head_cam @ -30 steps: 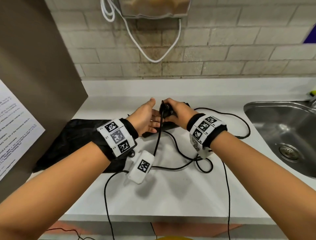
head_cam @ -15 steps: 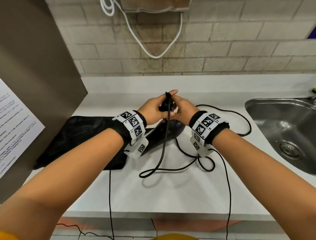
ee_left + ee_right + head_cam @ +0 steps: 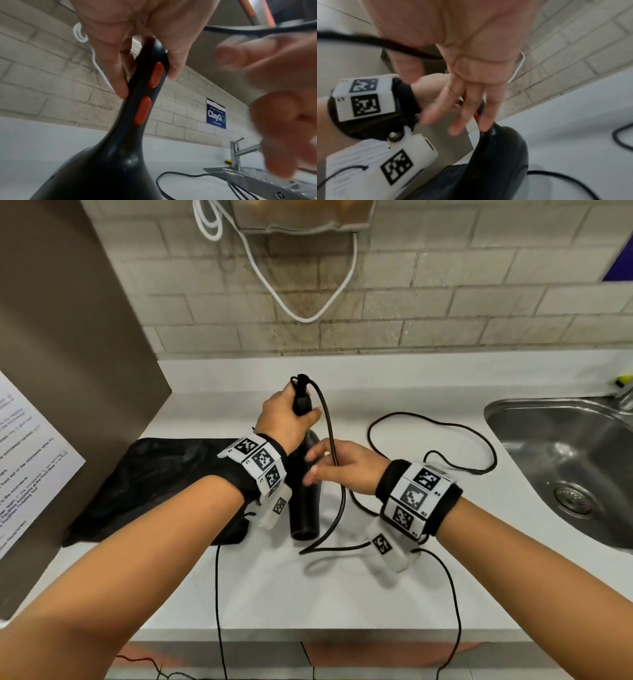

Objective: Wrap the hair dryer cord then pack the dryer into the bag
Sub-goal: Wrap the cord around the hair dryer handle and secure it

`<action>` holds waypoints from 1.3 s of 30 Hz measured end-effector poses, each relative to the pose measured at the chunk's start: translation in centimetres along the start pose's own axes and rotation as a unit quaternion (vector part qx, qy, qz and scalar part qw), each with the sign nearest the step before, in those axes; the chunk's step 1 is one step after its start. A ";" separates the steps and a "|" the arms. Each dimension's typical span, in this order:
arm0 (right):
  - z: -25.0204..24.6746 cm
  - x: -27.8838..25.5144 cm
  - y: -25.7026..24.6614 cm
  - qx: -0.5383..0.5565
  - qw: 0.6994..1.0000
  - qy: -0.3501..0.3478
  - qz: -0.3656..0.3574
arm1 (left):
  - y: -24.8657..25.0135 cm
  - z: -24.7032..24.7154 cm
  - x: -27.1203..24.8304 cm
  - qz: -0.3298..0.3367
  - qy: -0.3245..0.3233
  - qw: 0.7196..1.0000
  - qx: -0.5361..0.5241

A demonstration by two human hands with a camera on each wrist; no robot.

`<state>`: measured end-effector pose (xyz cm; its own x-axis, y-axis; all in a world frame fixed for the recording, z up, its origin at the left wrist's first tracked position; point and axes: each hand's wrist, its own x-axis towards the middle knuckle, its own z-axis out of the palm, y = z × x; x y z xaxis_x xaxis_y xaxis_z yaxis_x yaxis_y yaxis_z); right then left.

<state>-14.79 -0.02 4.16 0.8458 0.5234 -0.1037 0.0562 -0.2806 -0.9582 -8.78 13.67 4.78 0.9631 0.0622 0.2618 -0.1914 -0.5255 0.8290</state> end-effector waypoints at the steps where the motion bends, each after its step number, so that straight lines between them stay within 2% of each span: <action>1: 0.0 0.0 0.1 0.022 1.000 0.004 -0.002 | -0.2 -0.1 -0.1 -0.008 0.004 1.000 -0.002; 4: -1.6 -0.2 -0.5 0.092 0.992 0.083 0.023 | -0.7 -0.7 -0.2 -0.038 0.007 0.999 -0.026; 7: -4.0 -0.4 -0.6 0.102 0.981 0.161 0.044 | -1.0 -1.1 -0.5 -0.056 -0.010 0.998 -0.032; 12: -6.3 -0.8 -0.4 0.027 0.979 0.191 0.067 | -1.2 -0.9 -0.7 -0.070 -0.029 0.996 -0.051; 14: -6.9 -0.6 -0.2 -0.077 0.969 0.232 0.043 | -1.3 -0.8 -0.6 -0.074 -0.044 0.995 -0.051; 16: -7.3 -0.2 -0.1 -0.187 0.943 0.276 -0.016 | -1.2 -0.9 -0.5 -0.069 -0.059 0.995 -0.047; 20: -7.5 0.2 -0.9 -0.236 0.912 0.324 -0.087 | -1.0 -1.4 -0.1 -0.066 -0.066 0.994 -0.052; 22: -7.4 0.3 -1.5 -0.246 0.904 0.330 -0.112 | -0.5 -1.7 0.1 -0.049 -0.044 0.994 -0.091; 25: -7.3 0.6 -2.0 -0.273 0.900 0.307 -0.143 | 1.0 -2.4 0.5 0.029 -0.013 0.996 -0.087; 27: -7.1 0.7 -2.2 -0.285 0.898 0.292 -0.164 | 2.4 -2.7 0.9 0.073 -0.030 0.997 -0.016; 30: -7.0 1.0 -2.8 -0.287 0.891 0.290 -0.199 | 4.0 -2.4 1.1 0.113 -0.092 0.983 0.110; 32: -7.1 1.3 -3.1 -0.268 0.887 0.311 -0.214 | 4.6 -2.1 0.9 0.104 -0.114 0.984 0.086; 36: -7.1 1.3 -2.7 -0.248 0.896 0.313 -0.197 | 5.1 -2.1 0.9 0.046 -0.136 0.985 -0.091; 39: -6.3 0.9 -1.0 -0.252 0.902 0.301 -0.178 | 4.9 -2.2 1.2 0.032 -0.140 0.984 -0.109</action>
<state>-10.69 -4.34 6.74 0.8527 0.1630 0.4964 0.4873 -0.5909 -0.6429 -8.99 13.06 10.24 0.9562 -0.2178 0.1957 -0.2599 -0.3237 0.9097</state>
